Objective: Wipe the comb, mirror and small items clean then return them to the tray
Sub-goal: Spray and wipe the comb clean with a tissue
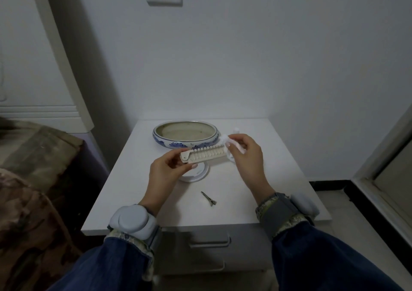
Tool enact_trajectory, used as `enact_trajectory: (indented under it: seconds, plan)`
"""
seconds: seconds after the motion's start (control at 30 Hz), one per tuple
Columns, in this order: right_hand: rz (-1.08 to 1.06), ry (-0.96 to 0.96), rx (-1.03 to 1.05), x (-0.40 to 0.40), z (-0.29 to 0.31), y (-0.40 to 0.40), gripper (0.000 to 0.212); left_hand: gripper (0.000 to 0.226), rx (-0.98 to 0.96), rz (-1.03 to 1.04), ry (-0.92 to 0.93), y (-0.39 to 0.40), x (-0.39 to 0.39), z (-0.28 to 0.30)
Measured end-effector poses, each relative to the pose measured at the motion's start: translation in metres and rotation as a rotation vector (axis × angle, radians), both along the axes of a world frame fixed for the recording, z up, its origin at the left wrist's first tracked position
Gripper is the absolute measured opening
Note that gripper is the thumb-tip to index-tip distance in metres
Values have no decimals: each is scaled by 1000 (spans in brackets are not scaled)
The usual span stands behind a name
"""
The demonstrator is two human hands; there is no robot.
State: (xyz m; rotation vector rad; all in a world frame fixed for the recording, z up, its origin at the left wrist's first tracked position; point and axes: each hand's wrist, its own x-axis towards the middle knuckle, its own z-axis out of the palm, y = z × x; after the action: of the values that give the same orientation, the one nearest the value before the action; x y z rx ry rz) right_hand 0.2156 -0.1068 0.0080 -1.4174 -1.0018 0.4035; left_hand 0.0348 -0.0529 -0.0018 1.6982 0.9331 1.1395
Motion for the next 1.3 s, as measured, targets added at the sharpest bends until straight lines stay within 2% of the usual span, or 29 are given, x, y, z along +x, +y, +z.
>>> enact_trajectory:
  seconds: [0.07, 0.2, 0.3, 0.4, 0.6, 0.73, 0.87, 0.97, 1.1, 1.3]
  plan:
    - [147, -28, 47, -7, 7, -3, 12, 37, 24, 32, 10, 1, 0, -2]
    - [338, -240, 29, -20, 7, -4, 21, 40, 47, 5, 31, -2, 2, -3]
    - [373, -412, -56, -25, -3, 1, 20, 40, 37, -30, 10, -4, 2, -2]
    - [309, -505, -66, -20, -4, 2, 19, 37, 10, -14, -18, -3, 2, -2]
    - [58, -465, -80, 0, -11, 2, 19, 35, -2, -5, -63, -1, 0, 0]
    - [-15, -400, -105, 3, -11, 1, 18, 35, -7, -13, -83, -2, -2, 1]
    - [22, -395, -22, -4, -5, 0, 18, 36, -18, -13, -74, 0, -2, 0]
    - [200, -362, 51, -16, 3, -1, 24, 37, 1, -23, -38, -1, 0, -1]
    - [325, -478, 22, -26, 0, -1, 22, 38, 7, -77, -24, -1, 1, -3]
    - [147, -442, -36, -12, -6, 2, 18, 36, -59, -69, -117, -2, 1, 2]
